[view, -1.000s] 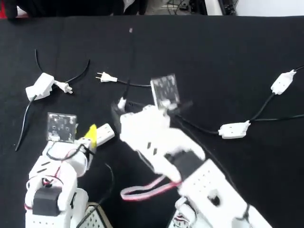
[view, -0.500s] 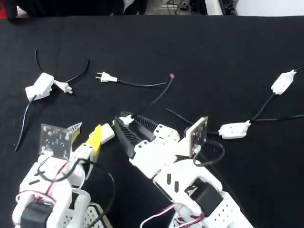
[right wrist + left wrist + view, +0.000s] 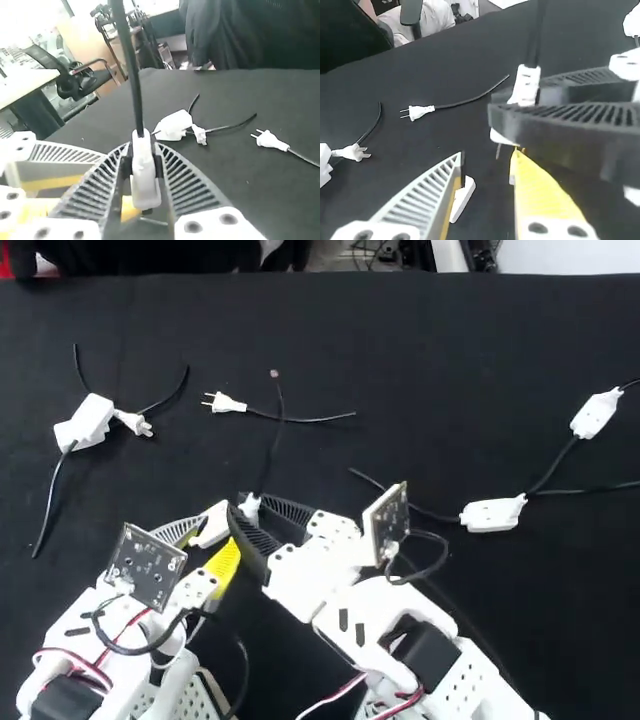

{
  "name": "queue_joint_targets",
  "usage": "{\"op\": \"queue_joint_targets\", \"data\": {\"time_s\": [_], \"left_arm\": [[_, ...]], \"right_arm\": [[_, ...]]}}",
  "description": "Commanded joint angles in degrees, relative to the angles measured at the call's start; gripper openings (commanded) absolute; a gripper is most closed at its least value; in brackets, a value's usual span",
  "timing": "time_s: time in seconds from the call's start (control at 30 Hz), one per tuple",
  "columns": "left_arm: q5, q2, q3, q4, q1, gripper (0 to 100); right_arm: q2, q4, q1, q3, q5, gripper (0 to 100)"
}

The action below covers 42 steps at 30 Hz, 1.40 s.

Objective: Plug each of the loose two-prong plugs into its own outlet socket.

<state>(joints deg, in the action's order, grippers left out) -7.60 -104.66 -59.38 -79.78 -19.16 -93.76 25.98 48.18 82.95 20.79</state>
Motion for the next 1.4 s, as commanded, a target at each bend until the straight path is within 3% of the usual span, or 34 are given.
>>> {"op": "queue_joint_targets", "data": {"time_s": [0.0,0.33,0.53,0.97,1.13,1.37], "left_arm": [[-0.9,0.0,2.4,1.0,-0.8,17],[-2.7,0.0,1.6,2.0,-0.3,17],[-2.8,0.0,-1.4,6.7,6.4,17],[-3.0,0.1,-1.7,7.1,6.3,17],[-4.0,0.1,-1.5,7.1,6.7,17],[-6.9,0.1,-0.8,5.2,9.0,17]], "right_arm": [[-0.1,1.9,0.8,-4.4,0.1,1.1],[-0.1,4.5,0.7,-5.8,0.1,1.1],[0.3,7.6,0.8,-7.6,0.0,1.1],[0.4,10.7,0.4,-10.0,-2.3,1.1],[1.0,10.1,-3.5,-10.9,-6.1,1.1],[20.6,7.2,-7.4,-17.8,-11.1,1.1]]}}
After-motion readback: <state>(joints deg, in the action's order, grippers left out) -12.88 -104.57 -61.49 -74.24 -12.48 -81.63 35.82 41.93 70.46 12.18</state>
